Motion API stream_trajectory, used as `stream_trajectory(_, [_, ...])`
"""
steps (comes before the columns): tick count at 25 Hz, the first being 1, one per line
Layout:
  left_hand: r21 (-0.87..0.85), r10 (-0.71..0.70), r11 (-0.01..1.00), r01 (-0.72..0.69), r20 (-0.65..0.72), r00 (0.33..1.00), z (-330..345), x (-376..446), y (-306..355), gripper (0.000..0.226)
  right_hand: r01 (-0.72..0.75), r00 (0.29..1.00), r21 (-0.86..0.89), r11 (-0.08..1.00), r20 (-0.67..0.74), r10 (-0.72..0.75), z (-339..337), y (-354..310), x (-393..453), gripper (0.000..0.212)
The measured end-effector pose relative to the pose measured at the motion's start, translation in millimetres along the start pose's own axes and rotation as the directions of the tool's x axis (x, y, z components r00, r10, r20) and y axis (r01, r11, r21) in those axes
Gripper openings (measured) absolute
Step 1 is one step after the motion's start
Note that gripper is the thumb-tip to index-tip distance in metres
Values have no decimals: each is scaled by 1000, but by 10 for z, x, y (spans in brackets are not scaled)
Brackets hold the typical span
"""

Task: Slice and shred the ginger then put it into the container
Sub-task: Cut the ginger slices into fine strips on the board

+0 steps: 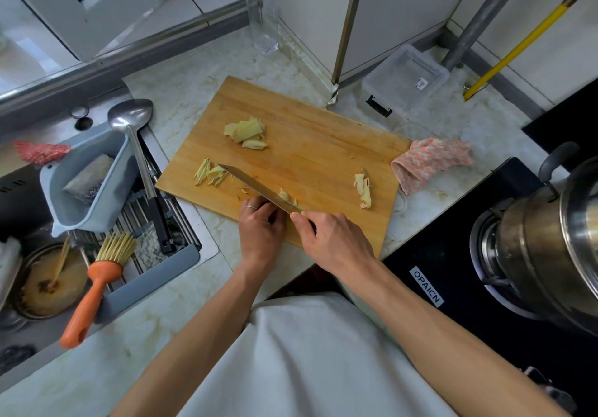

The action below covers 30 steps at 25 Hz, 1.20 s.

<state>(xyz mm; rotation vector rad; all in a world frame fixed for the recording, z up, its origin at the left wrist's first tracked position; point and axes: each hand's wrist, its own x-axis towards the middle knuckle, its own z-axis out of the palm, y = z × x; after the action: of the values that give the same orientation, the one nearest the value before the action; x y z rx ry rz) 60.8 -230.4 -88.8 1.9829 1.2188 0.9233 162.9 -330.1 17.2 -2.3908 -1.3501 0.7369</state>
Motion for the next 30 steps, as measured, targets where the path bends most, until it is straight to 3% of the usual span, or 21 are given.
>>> stream_trajectory(30, [-25,39,999,-41,-70,997,36,2,-5,7,36,999,-20,999,5,-36,5,-11,3,50])
